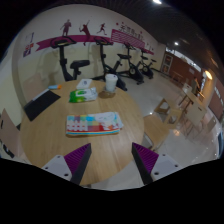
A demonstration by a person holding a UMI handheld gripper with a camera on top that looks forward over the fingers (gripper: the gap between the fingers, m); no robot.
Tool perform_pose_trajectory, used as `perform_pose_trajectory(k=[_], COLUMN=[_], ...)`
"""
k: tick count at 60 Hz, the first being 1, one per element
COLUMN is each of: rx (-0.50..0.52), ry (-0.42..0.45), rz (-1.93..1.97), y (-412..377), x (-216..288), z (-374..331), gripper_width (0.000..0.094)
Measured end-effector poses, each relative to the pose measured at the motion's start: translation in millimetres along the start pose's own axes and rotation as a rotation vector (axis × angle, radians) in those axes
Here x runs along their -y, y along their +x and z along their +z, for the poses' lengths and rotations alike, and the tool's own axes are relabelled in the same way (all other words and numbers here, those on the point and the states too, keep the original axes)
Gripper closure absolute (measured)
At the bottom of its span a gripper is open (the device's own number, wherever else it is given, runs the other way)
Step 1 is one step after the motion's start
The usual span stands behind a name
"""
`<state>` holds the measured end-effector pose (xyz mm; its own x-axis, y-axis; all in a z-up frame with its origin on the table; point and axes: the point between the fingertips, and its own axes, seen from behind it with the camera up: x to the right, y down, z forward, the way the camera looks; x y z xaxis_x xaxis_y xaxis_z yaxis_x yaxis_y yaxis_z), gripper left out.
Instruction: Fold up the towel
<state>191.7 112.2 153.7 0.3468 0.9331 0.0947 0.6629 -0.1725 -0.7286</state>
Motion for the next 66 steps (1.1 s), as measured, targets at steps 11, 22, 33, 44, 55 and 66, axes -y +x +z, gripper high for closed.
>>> perform_pose_trajectory(k=[11, 22, 33, 44, 55, 66], rx=[0.120, 0.216, 0.256, 0.266, 0.253, 0.235], ry=[0.072, 0.169, 0.227, 0.250, 0.249, 0.208], rz=[-0.045, -0.071, -0.079, -0.111, -0.117, -0.100], y=[-59.7, -115.5, -162.9, -204.7, -228.0, -232.7], x=[5.2, 10.0, 5.1, 5.6, 15.6, 25.9], z=[-4.9, -10.7, 16.7, 72.5, 137.5, 197.4], gripper_width=[0.0084, 0.0080, 0.0078, 0.0076, 0.0082, 0.0077])
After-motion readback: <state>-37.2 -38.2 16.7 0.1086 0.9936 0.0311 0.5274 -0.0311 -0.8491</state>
